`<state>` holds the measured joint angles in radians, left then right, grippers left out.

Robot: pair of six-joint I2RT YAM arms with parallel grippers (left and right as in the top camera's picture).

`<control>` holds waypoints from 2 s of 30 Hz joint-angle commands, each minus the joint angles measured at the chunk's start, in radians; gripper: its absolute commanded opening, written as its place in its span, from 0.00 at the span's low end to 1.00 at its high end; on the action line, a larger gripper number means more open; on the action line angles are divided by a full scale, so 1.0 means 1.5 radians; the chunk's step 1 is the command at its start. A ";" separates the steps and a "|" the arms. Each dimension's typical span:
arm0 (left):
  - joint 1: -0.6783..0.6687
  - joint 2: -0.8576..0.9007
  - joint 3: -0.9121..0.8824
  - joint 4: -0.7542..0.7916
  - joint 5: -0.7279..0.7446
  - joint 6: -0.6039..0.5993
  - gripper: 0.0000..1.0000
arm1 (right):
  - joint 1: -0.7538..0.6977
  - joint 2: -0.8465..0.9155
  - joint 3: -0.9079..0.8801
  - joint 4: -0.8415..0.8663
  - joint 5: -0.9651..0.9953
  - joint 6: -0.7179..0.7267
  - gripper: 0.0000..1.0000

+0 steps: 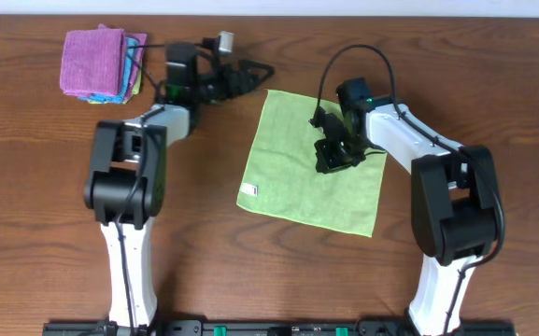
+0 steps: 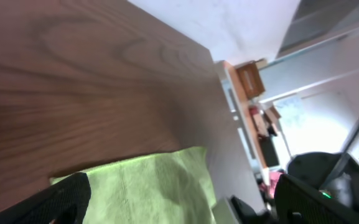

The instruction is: Fold the cloth

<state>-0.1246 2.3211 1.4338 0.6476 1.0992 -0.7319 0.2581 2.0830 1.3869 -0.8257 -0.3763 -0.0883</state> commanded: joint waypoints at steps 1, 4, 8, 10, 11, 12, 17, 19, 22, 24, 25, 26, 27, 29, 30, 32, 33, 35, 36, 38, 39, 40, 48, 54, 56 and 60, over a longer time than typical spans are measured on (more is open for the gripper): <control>0.011 0.006 0.046 0.005 0.095 0.014 0.96 | -0.012 -0.019 0.046 0.000 0.024 -0.011 0.01; 0.005 -0.002 0.061 0.005 0.113 0.015 0.96 | -0.021 -0.060 0.071 0.001 0.019 -0.009 0.01; -0.011 -0.007 0.070 0.005 0.118 0.025 0.96 | -0.028 -0.129 0.086 0.001 0.019 -0.006 0.01; -0.022 -0.007 0.070 -0.010 0.115 0.046 0.96 | -0.037 -0.166 0.086 -0.004 0.012 -0.006 0.01; -0.026 -0.007 0.070 -0.020 0.107 0.060 0.96 | -0.040 -0.179 0.086 -0.008 0.003 -0.006 0.03; -0.031 -0.007 0.070 -0.034 0.084 0.068 0.96 | -0.044 -0.193 0.086 -0.014 -0.002 -0.006 0.17; -0.058 -0.007 0.070 -0.071 -0.045 0.118 0.96 | -0.051 -0.229 0.086 -0.040 0.005 -0.013 0.52; -0.077 -0.007 0.072 -0.073 -0.097 0.157 0.96 | -0.051 -0.230 0.086 -0.051 0.004 -0.014 0.52; -0.099 -0.008 0.096 -0.101 -0.170 0.225 0.96 | -0.051 -0.229 0.086 -0.066 0.004 -0.014 0.52; -0.106 -0.011 0.136 -0.177 -0.196 0.274 0.96 | -0.052 -0.230 0.087 -0.071 0.005 -0.014 0.49; -0.109 -0.012 0.162 -0.236 -0.213 0.307 0.96 | -0.055 -0.230 0.087 -0.074 0.004 -0.014 0.47; -0.113 -0.015 0.187 -0.296 -0.231 0.344 0.96 | -0.060 -0.230 0.087 -0.077 0.004 -0.014 0.45; -0.117 -0.019 0.211 -0.361 -0.257 0.382 0.96 | -0.065 -0.231 0.087 -0.081 0.004 -0.014 0.42; -0.131 -0.034 0.269 -0.531 -0.358 0.475 0.96 | -0.085 -0.233 0.087 -0.093 0.004 -0.014 0.35; -0.139 -0.044 0.292 -0.605 -0.419 0.507 0.96 | -0.098 -0.234 0.087 -0.100 0.004 -0.014 0.31; -0.153 -0.066 0.322 -0.716 -0.528 0.538 0.96 | -0.127 -0.237 0.087 -0.110 0.001 -0.014 0.29; -0.158 -0.077 0.329 -0.755 -0.565 0.539 0.96 | -0.142 -0.237 0.086 -0.114 -0.003 -0.015 0.29; -0.166 -0.106 0.333 -0.837 -0.592 0.539 0.96 | -0.177 -0.237 0.083 -0.120 -0.043 -0.023 0.31; -0.168 -0.120 0.333 -0.886 -0.582 0.539 0.96 | -0.198 -0.237 0.075 -0.119 -0.081 -0.033 0.34; -0.168 -0.137 0.333 -0.964 -0.546 0.538 0.96 | -0.227 -0.237 0.055 -0.118 -0.113 -0.040 0.37; -0.168 -0.143 0.333 -1.005 -0.519 0.538 0.96 | -0.240 -0.237 0.040 -0.119 -0.122 -0.043 0.39; -0.167 -0.148 0.333 -1.036 -0.498 0.540 0.96 | -0.248 -0.237 0.024 -0.119 -0.135 -0.045 0.40; -0.165 -0.186 0.315 -1.264 -0.477 0.630 0.91 | -0.263 -0.276 -0.113 -0.184 -0.186 -0.104 0.49; -0.135 -0.254 0.176 -1.265 -0.424 0.644 0.92 | -0.292 -0.428 -0.250 -0.176 -0.168 -0.101 0.57; -0.116 -0.286 0.142 -1.255 -0.422 0.651 0.93 | -0.302 -0.462 -0.284 -0.165 -0.168 -0.083 0.58; -0.089 -0.343 0.040 -1.200 -0.386 0.656 0.98 | -0.307 -0.515 -0.347 -0.146 -0.160 -0.053 0.58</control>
<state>-0.2787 1.8668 1.5707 -1.1706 0.4618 0.2249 -0.1936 1.3426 0.9157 -1.0531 -0.6155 -0.2070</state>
